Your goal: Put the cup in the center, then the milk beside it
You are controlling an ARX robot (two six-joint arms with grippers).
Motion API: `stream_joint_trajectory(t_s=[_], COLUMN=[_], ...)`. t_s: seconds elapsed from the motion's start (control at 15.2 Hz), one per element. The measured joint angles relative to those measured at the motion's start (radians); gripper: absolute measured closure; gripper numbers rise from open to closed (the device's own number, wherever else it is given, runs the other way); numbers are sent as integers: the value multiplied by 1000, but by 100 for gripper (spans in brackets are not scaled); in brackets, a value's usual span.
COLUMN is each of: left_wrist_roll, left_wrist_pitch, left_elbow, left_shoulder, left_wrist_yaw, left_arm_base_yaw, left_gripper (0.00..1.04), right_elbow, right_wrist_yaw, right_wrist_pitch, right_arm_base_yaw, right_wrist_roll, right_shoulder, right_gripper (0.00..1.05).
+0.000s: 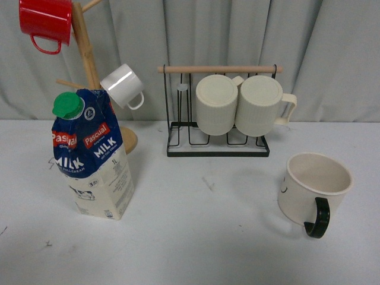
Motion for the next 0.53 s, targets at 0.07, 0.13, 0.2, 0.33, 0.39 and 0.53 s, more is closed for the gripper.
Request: stream_joint_trajectory(t_s=[0.07, 0.13, 0.2, 0.33, 0.39, 0.53], left_wrist_roll=[0, 0, 0, 0, 0, 0], left_wrist_pitch=[0, 0, 0, 0, 0, 0], left_elbow=[0, 0, 0, 0, 0, 0], left_shoulder=[0, 0, 0, 0, 0, 0], left_wrist_yaw=[0, 0, 0, 0, 0, 0], left_arm_base_yaw=[0, 0, 0, 0, 0, 0], left_gripper=[7, 7, 7, 7, 7, 7], right_elbow=[0, 0, 0, 0, 0, 0], right_wrist_yaw=[0, 0, 0, 0, 0, 0], right_wrist_pitch=[0, 0, 0, 0, 0, 0], right_arm_base_yaw=[0, 0, 0, 0, 0, 0], right_wrist_roll=[0, 0, 0, 0, 0, 0], right_shoulder=[0, 0, 0, 0, 0, 0], right_gripper=[6, 6, 6, 6, 6, 6])
